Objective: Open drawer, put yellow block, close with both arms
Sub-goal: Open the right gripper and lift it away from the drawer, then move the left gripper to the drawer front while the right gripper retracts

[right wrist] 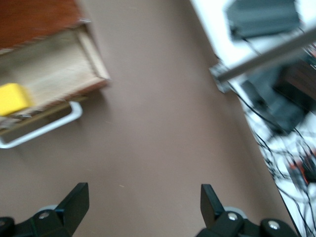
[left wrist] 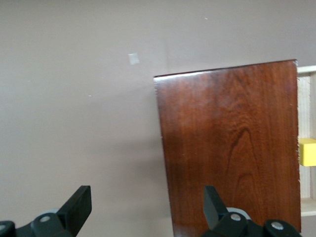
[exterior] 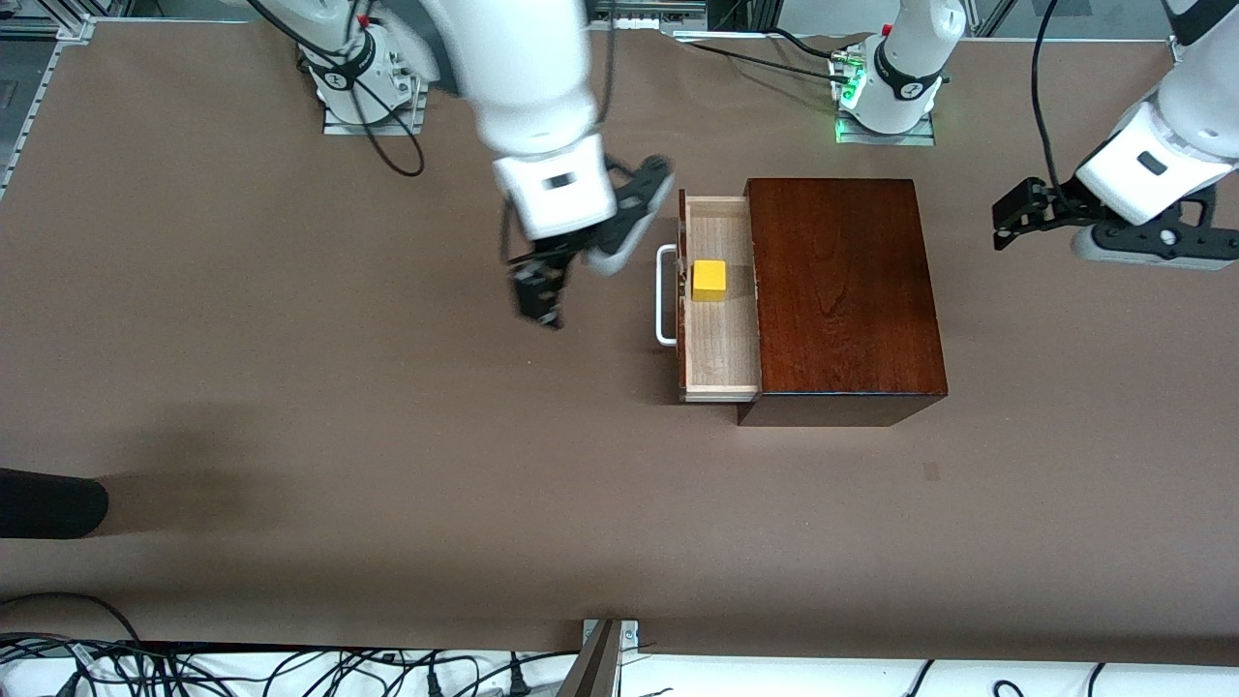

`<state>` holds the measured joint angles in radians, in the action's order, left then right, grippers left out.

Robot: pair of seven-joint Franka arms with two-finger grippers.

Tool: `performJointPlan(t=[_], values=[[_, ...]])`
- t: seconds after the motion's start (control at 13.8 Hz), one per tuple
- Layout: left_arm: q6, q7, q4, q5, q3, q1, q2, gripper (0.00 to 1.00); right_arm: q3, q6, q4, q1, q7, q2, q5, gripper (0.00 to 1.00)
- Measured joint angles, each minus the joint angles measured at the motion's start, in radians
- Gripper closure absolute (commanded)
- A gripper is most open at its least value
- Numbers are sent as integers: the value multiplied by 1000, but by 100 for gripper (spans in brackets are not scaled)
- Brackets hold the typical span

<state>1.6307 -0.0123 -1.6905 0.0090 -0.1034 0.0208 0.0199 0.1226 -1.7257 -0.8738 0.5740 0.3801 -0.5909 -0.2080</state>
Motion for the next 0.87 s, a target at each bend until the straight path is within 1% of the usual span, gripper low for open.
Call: performJointPlan(t=[0.14, 0.29, 0.36, 0.51, 0.58, 0.87], values=[[0, 0, 8, -21, -36, 20, -28, 0, -1, -15, 0, -94, 2, 24, 22, 0], [0, 0, 15, -61, -86, 54, -64, 0, -5, -11, -12, -187, 1, 63, 118, 0], [3, 0, 22, -74, -109, 81, -89, 0, -7, -6, -38, -242, 1, 93, 162, 0], [9, -1, 75, -85, -138, 163, -161, 0, -25, 2, -137, -349, 1, 178, 202, 0], [12, 0, 110, -88, -143, 212, -204, 0, -50, 5, -198, -380, 2, 226, 211, 0], [18, 7, 278, -91, -151, 386, -388, 0, -168, 12, -452, -399, -33, 423, 219, 0]])
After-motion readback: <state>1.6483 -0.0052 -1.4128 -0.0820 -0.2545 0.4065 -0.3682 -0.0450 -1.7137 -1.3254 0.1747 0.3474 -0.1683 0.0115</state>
